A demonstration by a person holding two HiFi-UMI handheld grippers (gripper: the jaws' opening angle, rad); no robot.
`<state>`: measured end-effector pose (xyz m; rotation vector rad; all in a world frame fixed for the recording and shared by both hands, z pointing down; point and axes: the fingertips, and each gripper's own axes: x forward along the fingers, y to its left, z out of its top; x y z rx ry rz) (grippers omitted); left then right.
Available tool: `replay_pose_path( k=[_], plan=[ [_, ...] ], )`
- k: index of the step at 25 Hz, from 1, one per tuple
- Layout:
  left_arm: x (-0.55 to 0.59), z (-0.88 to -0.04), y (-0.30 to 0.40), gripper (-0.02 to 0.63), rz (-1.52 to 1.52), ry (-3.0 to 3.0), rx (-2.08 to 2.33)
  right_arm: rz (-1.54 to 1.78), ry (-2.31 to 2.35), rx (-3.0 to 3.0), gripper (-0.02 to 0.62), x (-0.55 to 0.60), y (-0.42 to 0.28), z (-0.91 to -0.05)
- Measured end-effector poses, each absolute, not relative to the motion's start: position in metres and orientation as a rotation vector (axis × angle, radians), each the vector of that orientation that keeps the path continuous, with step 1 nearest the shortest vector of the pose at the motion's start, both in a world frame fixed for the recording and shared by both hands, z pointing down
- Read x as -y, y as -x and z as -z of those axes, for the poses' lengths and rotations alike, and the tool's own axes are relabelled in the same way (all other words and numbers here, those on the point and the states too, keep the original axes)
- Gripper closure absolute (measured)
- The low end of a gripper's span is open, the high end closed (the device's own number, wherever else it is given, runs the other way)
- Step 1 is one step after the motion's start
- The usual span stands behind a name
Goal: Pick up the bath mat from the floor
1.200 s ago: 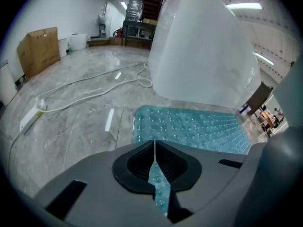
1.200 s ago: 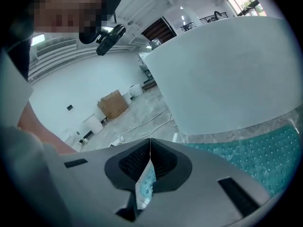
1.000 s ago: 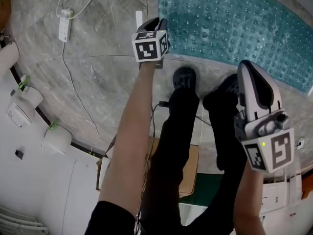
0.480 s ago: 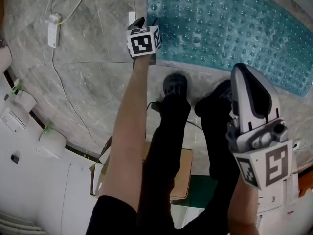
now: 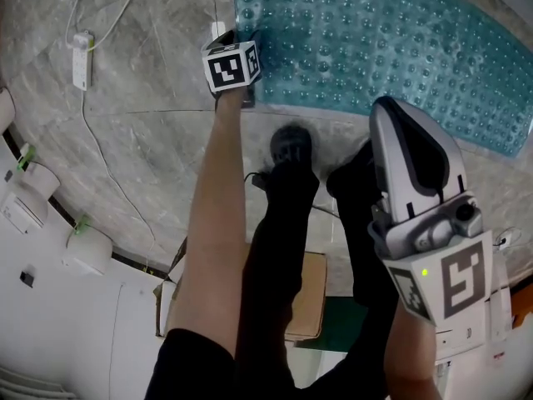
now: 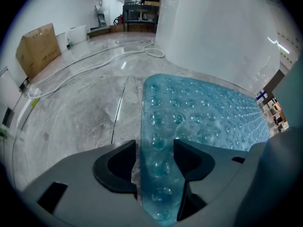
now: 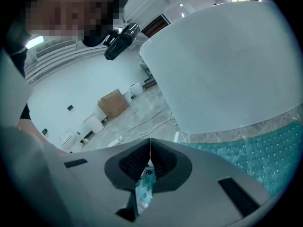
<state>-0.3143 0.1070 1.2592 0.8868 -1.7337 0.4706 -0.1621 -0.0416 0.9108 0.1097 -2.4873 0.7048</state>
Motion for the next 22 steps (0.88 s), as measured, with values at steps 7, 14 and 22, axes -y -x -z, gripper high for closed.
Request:
replay_pose_path(
  k=[7, 14, 22],
  plan=[
    [-0.103, -1.259, 0.310, 0.406, -0.523, -0.902, 1.715, -0.671, -0.115, 2.492, 0.581, 0.039, 0.163, -0.910],
    [-0.096, -1.254, 0.302, 0.512, -0.584, -0.935, 1.705, -0.765, -0.121, 2.515, 0.581, 0.034, 0.171, -0.899],
    [-0.081, -1.208, 0.282, 0.541, -0.666, -1.010, 1.713, -0.678, -0.173, 2.520, 0.581, 0.042, 0.153, -0.898]
  ],
)
